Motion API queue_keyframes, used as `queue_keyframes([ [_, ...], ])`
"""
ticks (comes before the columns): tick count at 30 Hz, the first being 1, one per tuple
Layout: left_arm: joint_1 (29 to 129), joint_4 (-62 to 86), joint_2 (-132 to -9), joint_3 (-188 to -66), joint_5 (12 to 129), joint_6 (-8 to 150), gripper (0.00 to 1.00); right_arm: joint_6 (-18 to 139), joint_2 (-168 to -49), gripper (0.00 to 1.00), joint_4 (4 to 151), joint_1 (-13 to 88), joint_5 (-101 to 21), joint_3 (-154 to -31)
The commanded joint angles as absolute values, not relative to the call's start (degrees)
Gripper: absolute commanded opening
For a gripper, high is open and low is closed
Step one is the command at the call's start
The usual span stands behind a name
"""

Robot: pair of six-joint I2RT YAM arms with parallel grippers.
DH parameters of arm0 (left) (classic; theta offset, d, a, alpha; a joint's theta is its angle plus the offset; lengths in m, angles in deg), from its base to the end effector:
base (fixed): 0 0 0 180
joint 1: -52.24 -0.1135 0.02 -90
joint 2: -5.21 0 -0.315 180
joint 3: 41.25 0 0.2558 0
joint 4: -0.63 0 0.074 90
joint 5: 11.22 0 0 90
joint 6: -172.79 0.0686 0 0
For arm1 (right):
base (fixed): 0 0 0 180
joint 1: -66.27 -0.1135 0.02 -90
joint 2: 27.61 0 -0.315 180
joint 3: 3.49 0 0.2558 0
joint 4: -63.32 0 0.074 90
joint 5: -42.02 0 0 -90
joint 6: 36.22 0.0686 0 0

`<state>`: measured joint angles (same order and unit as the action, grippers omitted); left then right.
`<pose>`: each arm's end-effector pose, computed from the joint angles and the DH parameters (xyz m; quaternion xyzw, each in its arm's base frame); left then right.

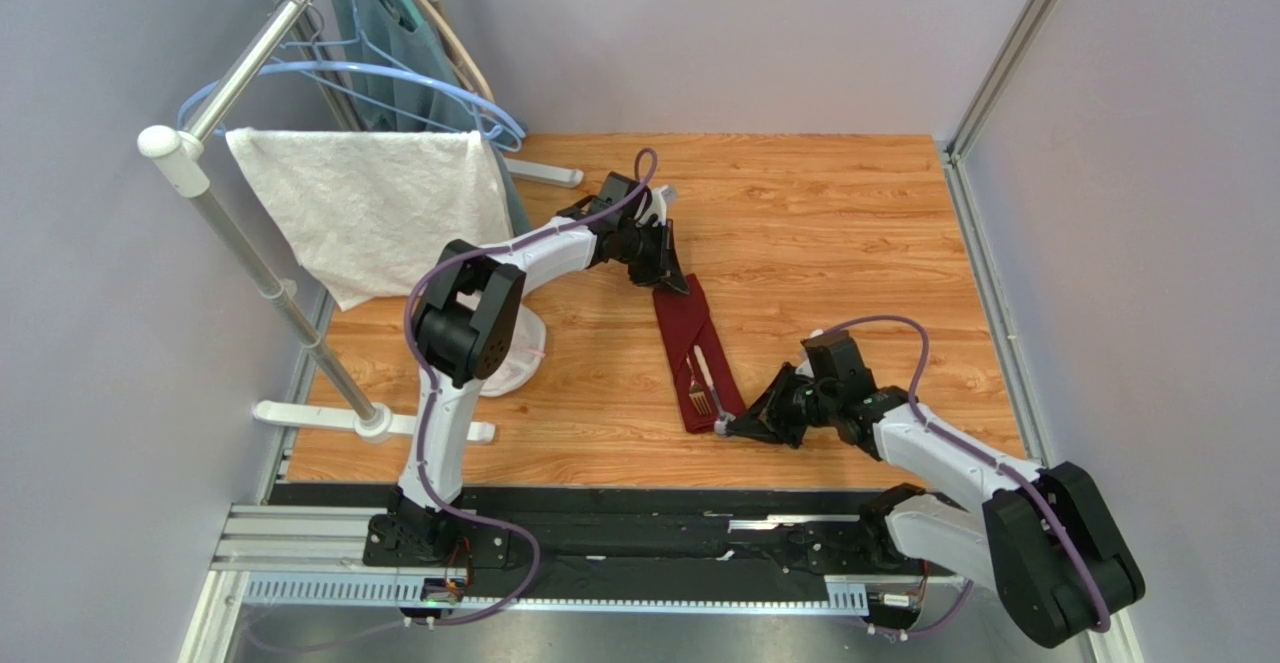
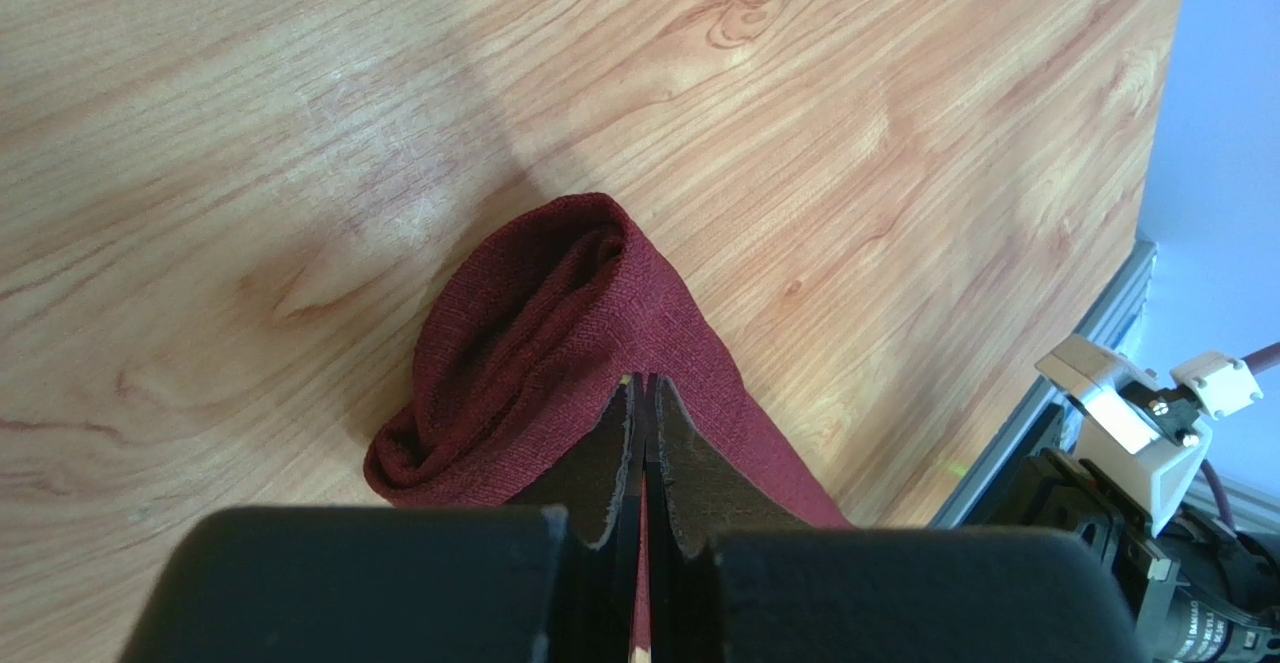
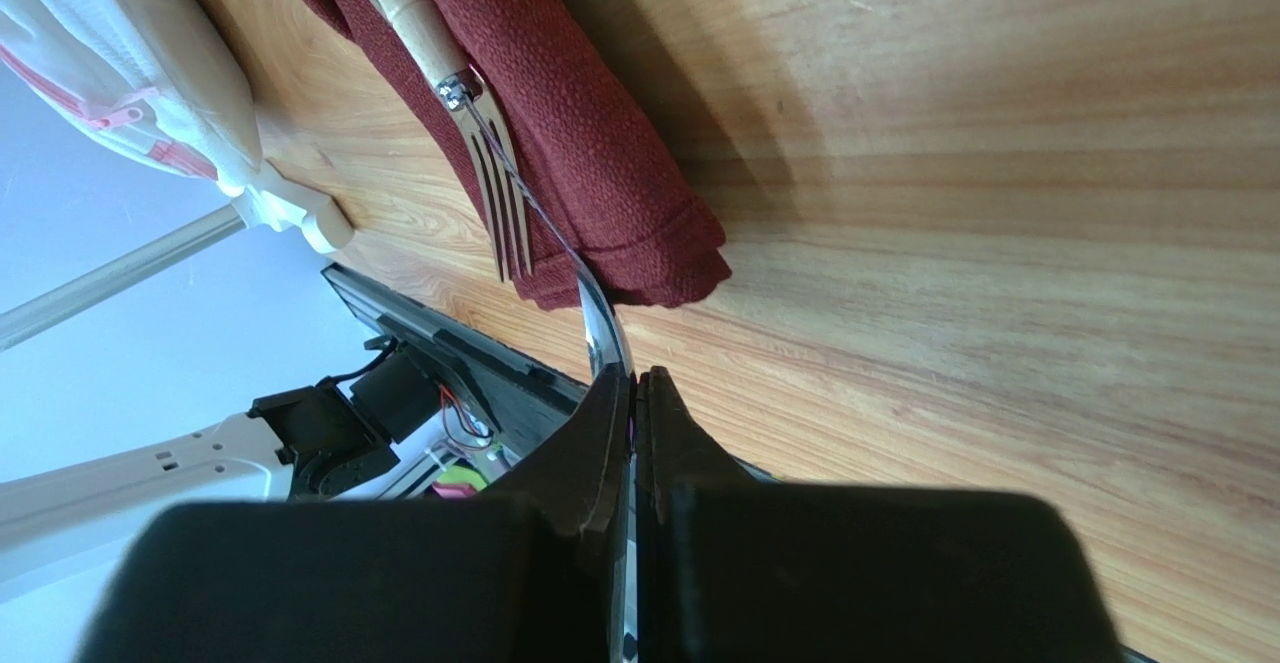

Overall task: Fold the napkin into a case and place the utensils inside
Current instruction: Insert the spoon into the folded napkin.

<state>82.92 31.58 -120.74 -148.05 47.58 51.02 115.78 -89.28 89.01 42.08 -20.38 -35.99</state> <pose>0.4391 -0.3018 0.1828 0.0831 0.9062 -0.3865 0.1500 0.1434 0.0992 0.1559 0.2318 0.8992 0.3663 0.0587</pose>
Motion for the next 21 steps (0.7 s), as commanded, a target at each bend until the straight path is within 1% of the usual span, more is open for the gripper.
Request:
queue_keyframes([
  [1, 83.09, 31.24, -121.44, -149.74, 47.14, 52.55, 0.0, 114.6, -91.5, 0.0, 85.24, 42.1, -20.47, -39.28],
  [10, 83.18, 32.39, -121.36, -150.53, 47.31, 53.26, 0.0, 114.95, -94.4, 0.0, 84.27, 42.27, -21.43, -42.97],
  [14, 83.18, 33.53, -121.79, -151.67, 47.05, 53.26, 0.0, 115.74, -98.78, 0.0, 81.03, 42.19, -21.35, -44.29],
  [21, 83.18, 35.99, -122.41, -156.14, 46.87, 54.23, 0.0, 115.3, -101.69, 0.0, 79.97, 42.54, -22.4, -46.14],
])
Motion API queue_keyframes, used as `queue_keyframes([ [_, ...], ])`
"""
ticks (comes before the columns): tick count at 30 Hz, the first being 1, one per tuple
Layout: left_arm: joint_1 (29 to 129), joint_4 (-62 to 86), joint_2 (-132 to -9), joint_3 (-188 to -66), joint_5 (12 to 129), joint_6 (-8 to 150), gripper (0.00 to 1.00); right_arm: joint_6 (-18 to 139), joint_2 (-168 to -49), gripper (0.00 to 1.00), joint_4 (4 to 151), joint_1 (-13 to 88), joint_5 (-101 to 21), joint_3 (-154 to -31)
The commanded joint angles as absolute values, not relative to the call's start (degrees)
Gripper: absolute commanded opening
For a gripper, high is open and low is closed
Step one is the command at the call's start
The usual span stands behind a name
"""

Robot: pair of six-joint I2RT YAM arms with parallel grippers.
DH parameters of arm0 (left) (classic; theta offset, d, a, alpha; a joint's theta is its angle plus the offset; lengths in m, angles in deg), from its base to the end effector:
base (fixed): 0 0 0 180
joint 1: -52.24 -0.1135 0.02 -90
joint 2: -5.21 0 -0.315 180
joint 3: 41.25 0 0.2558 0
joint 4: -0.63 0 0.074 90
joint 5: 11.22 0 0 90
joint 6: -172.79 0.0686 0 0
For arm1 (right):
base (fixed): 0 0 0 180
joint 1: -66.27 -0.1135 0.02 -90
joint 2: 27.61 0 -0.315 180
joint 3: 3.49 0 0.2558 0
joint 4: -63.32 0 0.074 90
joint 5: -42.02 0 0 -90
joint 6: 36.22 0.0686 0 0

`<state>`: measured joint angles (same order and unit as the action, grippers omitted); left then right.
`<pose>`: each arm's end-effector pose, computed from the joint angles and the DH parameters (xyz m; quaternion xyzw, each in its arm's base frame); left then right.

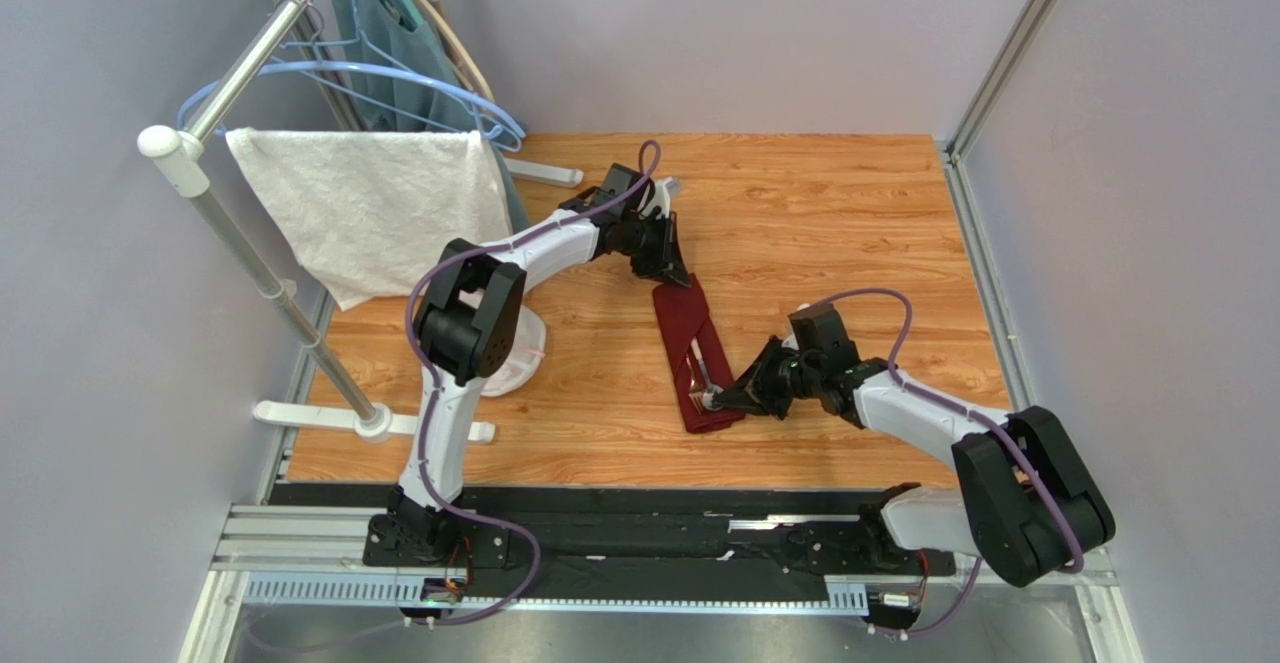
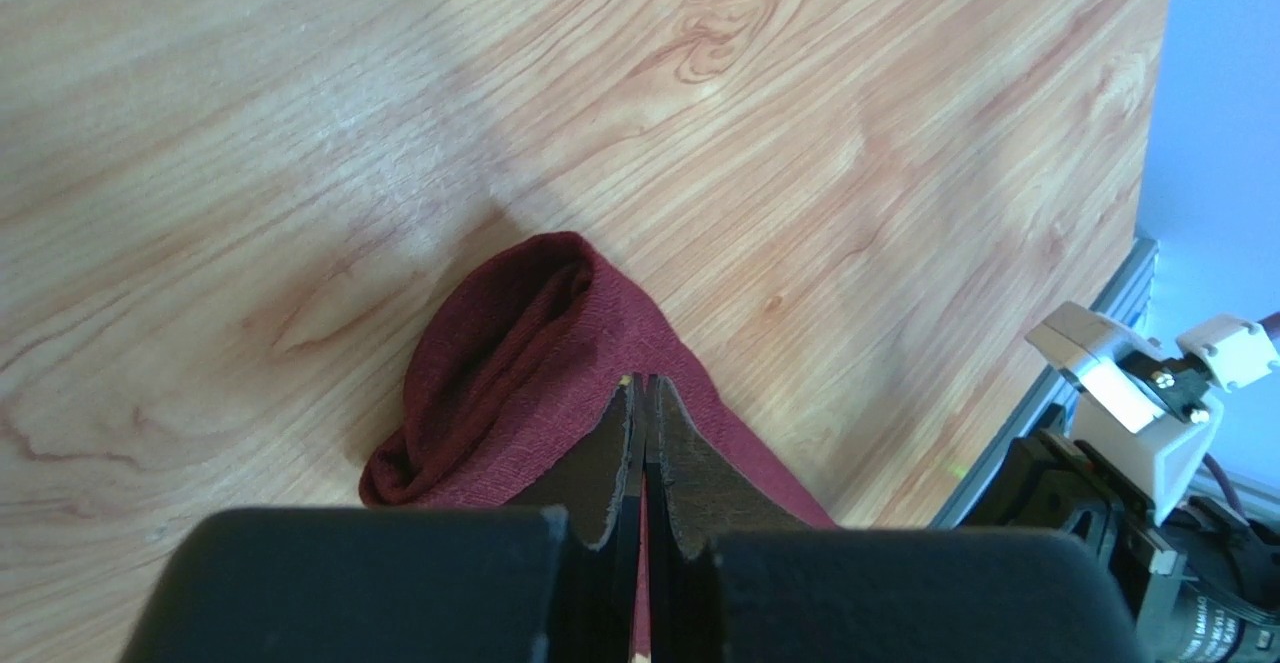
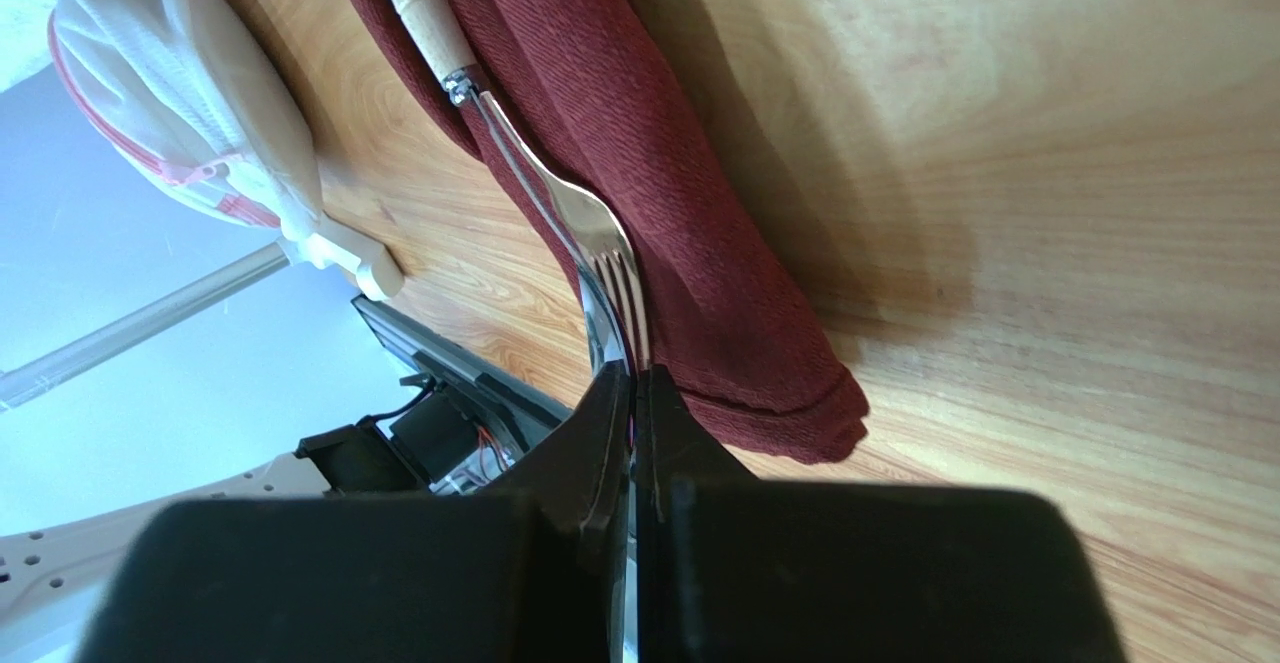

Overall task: Fold the napkin into a case and place the utensils inside
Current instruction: Insert the spoon into the folded napkin, then reset both arms

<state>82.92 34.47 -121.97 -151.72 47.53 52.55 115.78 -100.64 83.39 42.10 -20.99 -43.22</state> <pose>0.4460 -0.3060 0.1885 0.0944 0.9062 -0.3833 0.1516 0.1902 0.1195 0.1659 0.2299 0.8971 0.3705 0.0718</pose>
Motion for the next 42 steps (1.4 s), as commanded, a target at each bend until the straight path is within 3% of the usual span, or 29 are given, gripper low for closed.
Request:
queue_keyframes([
  [1, 83.18, 36.08, -122.58, -156.5, 46.7, 54.05, 0.0, 115.3, -102.39, 0.0, 79.44, 42.8, -22.31, -46.23],
  [21, 83.35, 36.44, -118.46, -153.87, 45.73, 53.7, 0.0, 117.06, -111.36, 0.02, 69.24, 43.06, -22.58, -48.25],
  [24, 83.7, 36.43, -117.05, -152.91, 45.73, 53.44, 0.0, 116.97, -110.84, 0.28, 70.56, 43.06, -22.31, -48.51],
  [29, 84.67, 36.43, -112.67, -149.84, 45.11, 52.82, 0.0, 113.46, -103.3, 0.55, 81.67, 43.07, -25.2, -48.6],
  [32, 85.64, 35.56, -107.76, -145.46, 44.68, 52.29, 0.04, 110.04, -97.06, 0.58, 89.17, 43.15, -26.61, -48.78],
  [37, 90.37, 33.9, -96.77, -136.4, 45.73, 52.91, 0.22, 99.68, -88.01, 0.6, 105.5, 42.8, -28.9, -51.94],
  [40, 94.93, 31.79, -84.41, -129.37, 48.18, 52.64, 0.28, 89.22, -80.36, 0.63, 114.38, 42.45, -34.07, -54.04],
  [42, 98.02, 30.11, -78.67, -123.48, 54.82, 52.82, 0.31, 86.73, -73.36, 0.7, 116.79, 42.19, -44.07, -54.23],
])
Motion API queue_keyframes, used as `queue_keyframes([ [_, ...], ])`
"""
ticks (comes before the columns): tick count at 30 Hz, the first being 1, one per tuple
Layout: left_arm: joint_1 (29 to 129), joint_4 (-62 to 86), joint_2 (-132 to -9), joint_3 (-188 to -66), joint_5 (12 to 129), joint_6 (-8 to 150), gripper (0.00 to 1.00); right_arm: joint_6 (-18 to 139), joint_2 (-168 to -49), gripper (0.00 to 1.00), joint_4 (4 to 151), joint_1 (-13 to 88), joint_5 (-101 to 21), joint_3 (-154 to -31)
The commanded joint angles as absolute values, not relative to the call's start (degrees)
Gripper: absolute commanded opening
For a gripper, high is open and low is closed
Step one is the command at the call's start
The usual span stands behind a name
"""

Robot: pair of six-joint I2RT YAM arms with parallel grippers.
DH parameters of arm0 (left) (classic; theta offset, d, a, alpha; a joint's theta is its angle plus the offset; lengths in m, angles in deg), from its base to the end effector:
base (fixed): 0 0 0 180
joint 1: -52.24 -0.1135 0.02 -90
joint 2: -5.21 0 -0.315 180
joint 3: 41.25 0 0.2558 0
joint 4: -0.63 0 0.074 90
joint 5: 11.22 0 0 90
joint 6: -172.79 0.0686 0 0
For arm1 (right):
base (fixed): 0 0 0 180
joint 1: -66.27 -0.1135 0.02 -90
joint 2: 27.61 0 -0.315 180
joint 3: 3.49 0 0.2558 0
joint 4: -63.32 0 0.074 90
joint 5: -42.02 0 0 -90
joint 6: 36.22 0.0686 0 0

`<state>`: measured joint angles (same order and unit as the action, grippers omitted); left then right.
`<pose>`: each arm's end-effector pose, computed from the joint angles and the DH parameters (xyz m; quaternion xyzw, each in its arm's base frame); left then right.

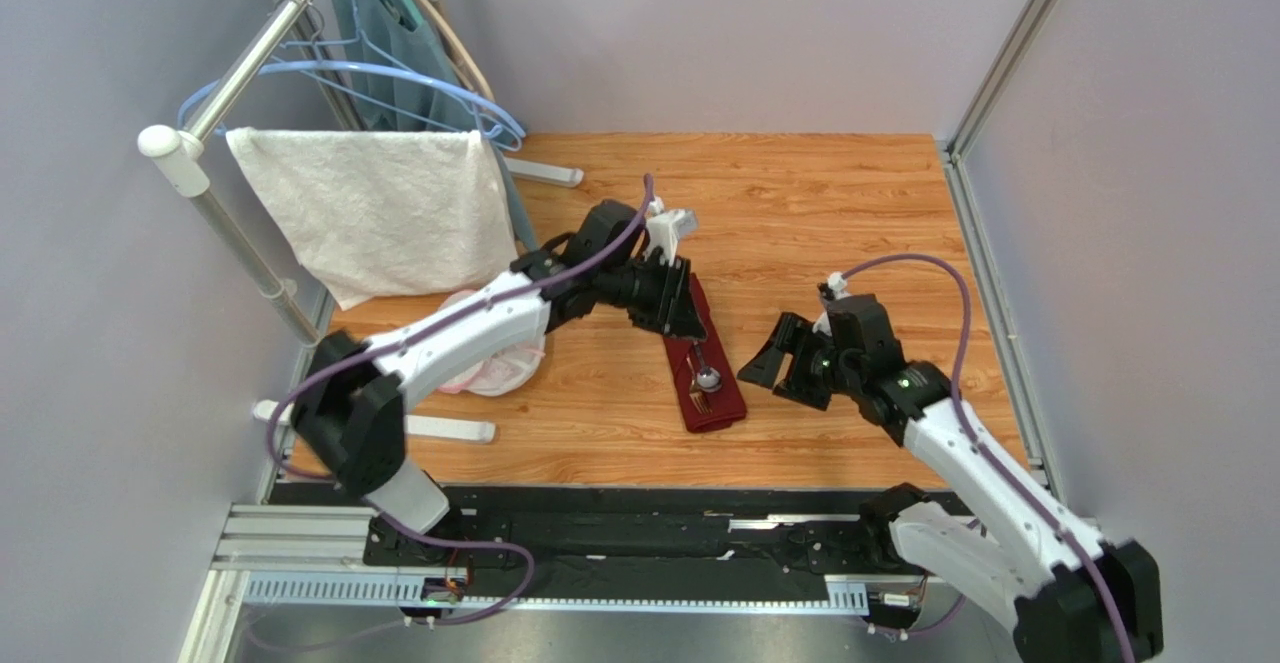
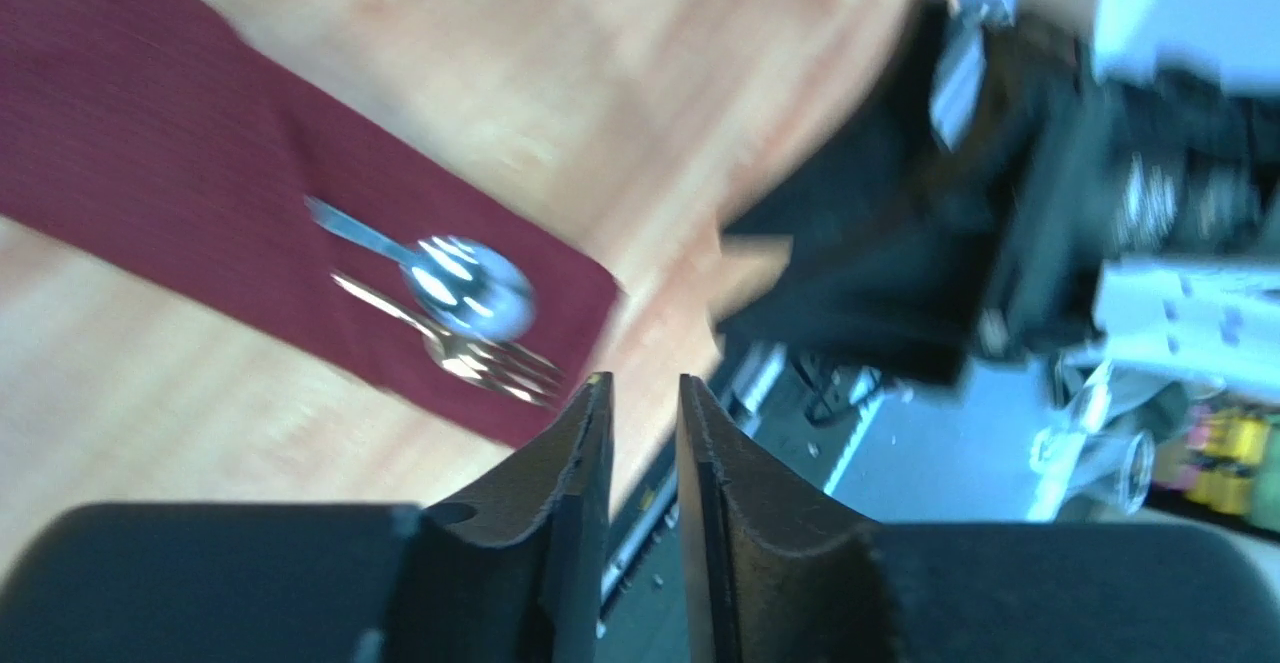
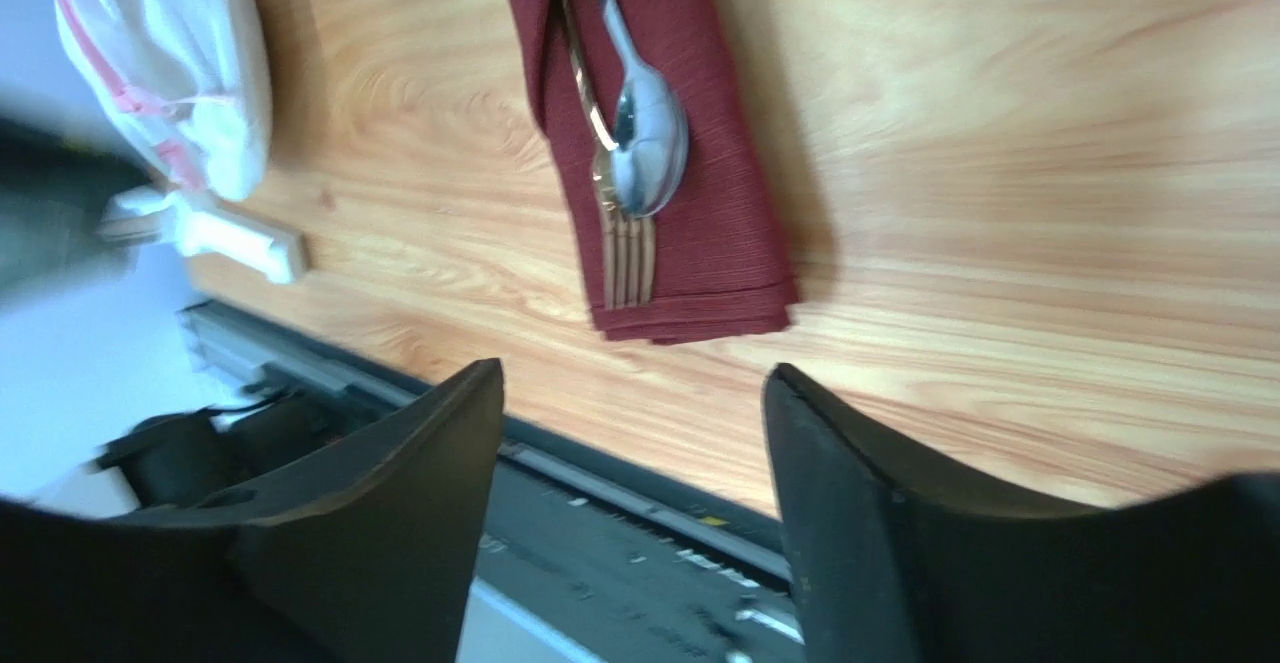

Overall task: Fold the napkin into a case and place the utensils inside
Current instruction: Reset both arms

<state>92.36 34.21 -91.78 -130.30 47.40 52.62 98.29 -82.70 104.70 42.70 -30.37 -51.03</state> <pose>0.2912 -0.2921 0.3029 0.1867 0.8649 -0.4292 0.1813 0.1612 0.0930 0.2331 0.1154 0.9198 0.3128 0.2070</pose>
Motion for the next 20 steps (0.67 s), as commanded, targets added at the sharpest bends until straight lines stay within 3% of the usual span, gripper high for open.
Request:
queue_keyframes([
  [1, 101.51, 27.84, -73.16, -121.46, 57.57, 52.3, 0.33, 86.56, -70.35, 0.73, 112.88, 42.19, -44.28, -52.92],
  [2, 103.29, 26.25, -70.58, -117.17, 60.29, 51.86, 0.36, 86.47, -67.97, 1.0, 110.4, 42.1, -43.33, -52.21],
  [7, 111.56, 12.57, -51.98, -103.71, 74.36, 46.23, 0.4, 86.12, -57.06, 1.0, 105.1, 42.19, -46.65, -54.22],
  [9, 114.53, 8.85, -45.71, -97.55, 78.66, 46.14, 0.53, 83.77, -55.13, 1.0, 106.59, 42.19, -47.54, -57.12],
  [13, 117.1, 11.9, -31.65, -93.93, 86.86, 48.42, 0.54, 86.01, -49.77, 1.0, 110.89, 42.27, -46.31, -59.15],
  [20, 117.1, 8.41, -27.4, -90.15, 86.52, 49.48, 0.54, 89.38, -48.69, 1.0, 112.57, 42.19, -45.87, -58.27],
])
